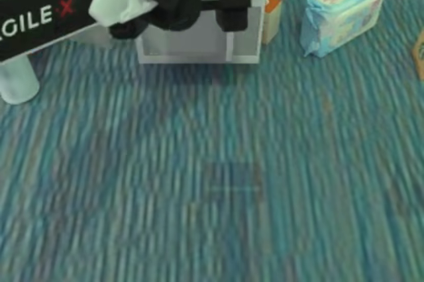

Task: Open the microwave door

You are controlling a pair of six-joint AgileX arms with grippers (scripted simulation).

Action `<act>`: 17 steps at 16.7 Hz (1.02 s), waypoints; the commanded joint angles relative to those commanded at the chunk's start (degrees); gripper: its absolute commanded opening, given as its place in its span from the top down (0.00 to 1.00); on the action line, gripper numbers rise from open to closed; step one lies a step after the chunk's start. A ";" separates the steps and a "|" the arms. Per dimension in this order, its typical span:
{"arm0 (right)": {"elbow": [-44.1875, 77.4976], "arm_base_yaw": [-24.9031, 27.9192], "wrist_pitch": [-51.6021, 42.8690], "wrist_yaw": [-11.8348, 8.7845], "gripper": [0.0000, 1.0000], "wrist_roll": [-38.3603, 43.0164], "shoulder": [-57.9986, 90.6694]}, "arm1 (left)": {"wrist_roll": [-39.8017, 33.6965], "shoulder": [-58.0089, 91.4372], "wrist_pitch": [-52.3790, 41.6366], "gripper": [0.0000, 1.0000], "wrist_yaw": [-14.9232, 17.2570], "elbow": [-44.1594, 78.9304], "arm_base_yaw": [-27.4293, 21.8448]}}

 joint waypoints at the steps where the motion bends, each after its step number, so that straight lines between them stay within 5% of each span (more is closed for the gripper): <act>1: 0.00 0.00 0.00 0.00 0.00 0.00 0.00 | -1.09 3.52 -1.06 0.00 -0.71 3.29 -1.22; 7: 0.00 0.00 0.00 0.00 0.00 0.00 0.00 | -4.49 13.59 -3.92 0.00 -2.87 13.65 -4.91; 17: 0.00 0.00 0.00 0.00 0.00 0.00 0.00 | -2.15 22.64 0.88 0.00 -1.29 18.39 -2.37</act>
